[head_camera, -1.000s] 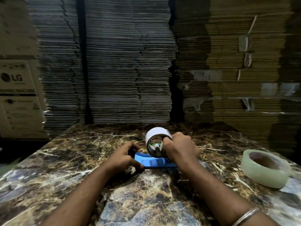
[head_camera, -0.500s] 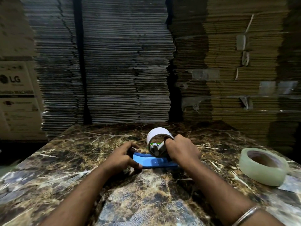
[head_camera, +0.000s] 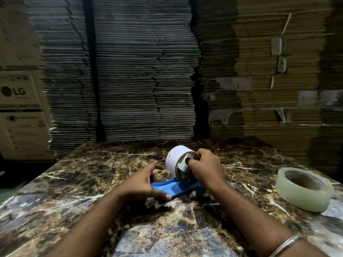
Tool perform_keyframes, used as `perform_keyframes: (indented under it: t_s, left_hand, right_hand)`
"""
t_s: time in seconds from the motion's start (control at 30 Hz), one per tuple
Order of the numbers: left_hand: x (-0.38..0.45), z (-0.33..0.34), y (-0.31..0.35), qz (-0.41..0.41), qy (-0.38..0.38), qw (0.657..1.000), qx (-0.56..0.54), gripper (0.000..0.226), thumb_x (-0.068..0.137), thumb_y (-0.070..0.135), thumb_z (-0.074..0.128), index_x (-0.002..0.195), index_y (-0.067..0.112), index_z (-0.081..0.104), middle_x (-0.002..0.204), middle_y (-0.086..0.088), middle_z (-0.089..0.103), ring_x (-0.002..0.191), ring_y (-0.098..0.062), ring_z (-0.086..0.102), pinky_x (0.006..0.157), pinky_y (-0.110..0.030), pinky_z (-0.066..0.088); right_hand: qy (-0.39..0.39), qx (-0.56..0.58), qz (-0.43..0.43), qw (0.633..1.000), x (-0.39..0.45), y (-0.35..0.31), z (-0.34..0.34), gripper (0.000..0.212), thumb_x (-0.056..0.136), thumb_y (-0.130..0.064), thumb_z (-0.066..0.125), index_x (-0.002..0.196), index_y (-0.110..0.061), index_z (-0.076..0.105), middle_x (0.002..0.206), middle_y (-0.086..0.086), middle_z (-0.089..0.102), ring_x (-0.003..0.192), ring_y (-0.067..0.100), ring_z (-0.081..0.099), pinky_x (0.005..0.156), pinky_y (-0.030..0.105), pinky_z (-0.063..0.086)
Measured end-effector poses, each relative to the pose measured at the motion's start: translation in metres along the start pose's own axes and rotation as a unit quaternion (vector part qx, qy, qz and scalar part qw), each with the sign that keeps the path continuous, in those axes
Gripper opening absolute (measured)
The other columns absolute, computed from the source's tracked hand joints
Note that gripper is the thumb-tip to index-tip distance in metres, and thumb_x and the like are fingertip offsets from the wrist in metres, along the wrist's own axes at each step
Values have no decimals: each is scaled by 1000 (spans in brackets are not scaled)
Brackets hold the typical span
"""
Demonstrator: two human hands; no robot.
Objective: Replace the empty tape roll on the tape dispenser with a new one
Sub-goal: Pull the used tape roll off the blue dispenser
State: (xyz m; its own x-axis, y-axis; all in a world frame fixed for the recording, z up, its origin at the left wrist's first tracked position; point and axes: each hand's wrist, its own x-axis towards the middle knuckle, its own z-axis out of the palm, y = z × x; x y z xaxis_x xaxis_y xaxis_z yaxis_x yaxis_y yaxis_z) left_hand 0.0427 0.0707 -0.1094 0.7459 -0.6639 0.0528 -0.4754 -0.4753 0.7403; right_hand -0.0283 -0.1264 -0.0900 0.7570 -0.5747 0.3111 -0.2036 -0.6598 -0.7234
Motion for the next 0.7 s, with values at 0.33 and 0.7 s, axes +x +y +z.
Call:
perform_keyframes:
  t_s: [0.33, 0.7]
  left_hand:
    - [7, 8, 5, 27, 107, 978, -175, 39, 72, 53, 62, 95, 22, 63, 98, 1, 66, 96, -22, 59, 84, -46, 48]
    - [1, 14, 27, 66, 159, 945, -279, 23, 88, 22, 55, 100, 8, 68, 94, -5, 69, 79, 0, 63, 66, -19, 47]
  right_hand:
    - [-15, 78, -41, 996, 6, 5, 10, 6, 79, -20, 65, 84, -23, 66, 80, -4, 69, 78, 15, 66, 65, 29, 55]
    - [-152, 262, -98, 948, 2, 2, 29, 33, 94, -9, 58, 121, -27, 60, 112, 1, 68, 98, 16, 66, 69, 25, 58]
